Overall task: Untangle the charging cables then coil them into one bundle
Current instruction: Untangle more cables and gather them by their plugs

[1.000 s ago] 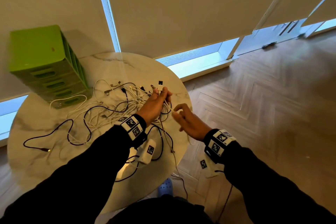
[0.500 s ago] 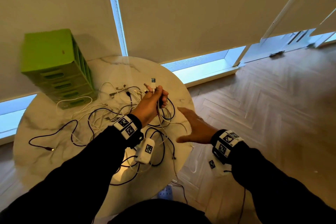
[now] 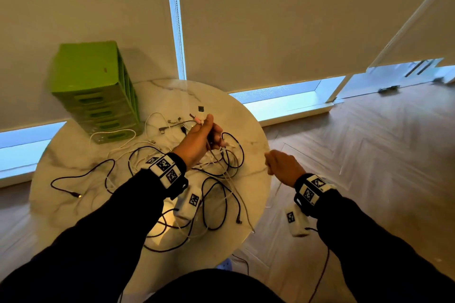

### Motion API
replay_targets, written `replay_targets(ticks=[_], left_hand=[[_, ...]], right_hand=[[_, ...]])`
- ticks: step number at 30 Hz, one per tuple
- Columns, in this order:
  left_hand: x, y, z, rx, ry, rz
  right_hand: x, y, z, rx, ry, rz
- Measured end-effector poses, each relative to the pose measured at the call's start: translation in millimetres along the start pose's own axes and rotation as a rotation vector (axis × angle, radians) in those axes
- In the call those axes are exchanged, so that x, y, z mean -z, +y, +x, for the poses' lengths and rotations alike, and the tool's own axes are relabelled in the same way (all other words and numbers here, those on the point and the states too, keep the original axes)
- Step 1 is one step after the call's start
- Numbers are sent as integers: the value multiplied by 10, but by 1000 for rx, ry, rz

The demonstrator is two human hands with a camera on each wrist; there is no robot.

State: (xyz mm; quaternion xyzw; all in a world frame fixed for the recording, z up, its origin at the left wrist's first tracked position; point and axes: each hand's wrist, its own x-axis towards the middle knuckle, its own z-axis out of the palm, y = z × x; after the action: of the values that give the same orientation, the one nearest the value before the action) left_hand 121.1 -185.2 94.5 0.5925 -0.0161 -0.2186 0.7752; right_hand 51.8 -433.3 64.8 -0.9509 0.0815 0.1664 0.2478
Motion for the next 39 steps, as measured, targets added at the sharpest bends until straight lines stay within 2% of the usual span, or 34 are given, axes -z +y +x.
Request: replay_targets(ticks=[2, 3, 4, 6, 8, 11, 13, 14, 15, 17, 19, 21, 23, 26, 30, 33, 35, 37, 39], left_hand=[[-7, 41, -23, 9, -29, -55], [-24, 62, -38, 18, -51, -61], [-43, 74, -48, 31, -70, -54], [-82, 93, -75, 54, -113, -19], [-99, 114, -106, 76, -167, 16], [-32, 203, -148, 122, -255, 85], [83, 258, -179, 154, -309, 144], [157, 280, -204, 166, -325, 156], [217, 298, -225, 172, -331, 154], [333, 330, -261, 162, -299, 109], [422, 357, -258, 116, -214, -15], [490, 394, -230, 44, -97, -217], [536, 459, -207, -20, 23, -416], [539, 566, -189, -85, 125, -528], [534, 437, -128, -19, 206, -397], [565, 223, -99, 43, 221, -178], [614, 131, -80, 59, 210, -38], [669, 81, -36, 70, 201, 40], [705, 55, 29, 81, 215, 61]], right_hand=[[31, 0, -12, -194, -306, -152], [33, -64, -34, -194, -388, -105], [30, -167, -49, -110, -399, -18], [25, -462, -75, 150, -362, 215], [-40, -742, -77, 316, -457, 394], [-128, -923, -70, 251, -697, 440], [-177, -828, -2, 231, -779, 279], [-172, -755, 63, 231, -749, 162], [-151, -675, 128, 233, -656, 57], [-114, -503, 293, 245, -336, -78], [-83, -405, 396, 270, -60, -67], [-107, -457, 367, 346, 27, -71], [-208, -630, 270, 437, -16, -211], [-523, -944, 77, 499, -239, -295], [-927, -1230, -111, 540, -450, -329], [-942, -1240, -47, 513, -628, -431], [-801, -1237, 99, 454, -741, -370], [-632, -1235, 320, 342, -793, -142], [-488, -1213, 596, 312, -675, 13]])
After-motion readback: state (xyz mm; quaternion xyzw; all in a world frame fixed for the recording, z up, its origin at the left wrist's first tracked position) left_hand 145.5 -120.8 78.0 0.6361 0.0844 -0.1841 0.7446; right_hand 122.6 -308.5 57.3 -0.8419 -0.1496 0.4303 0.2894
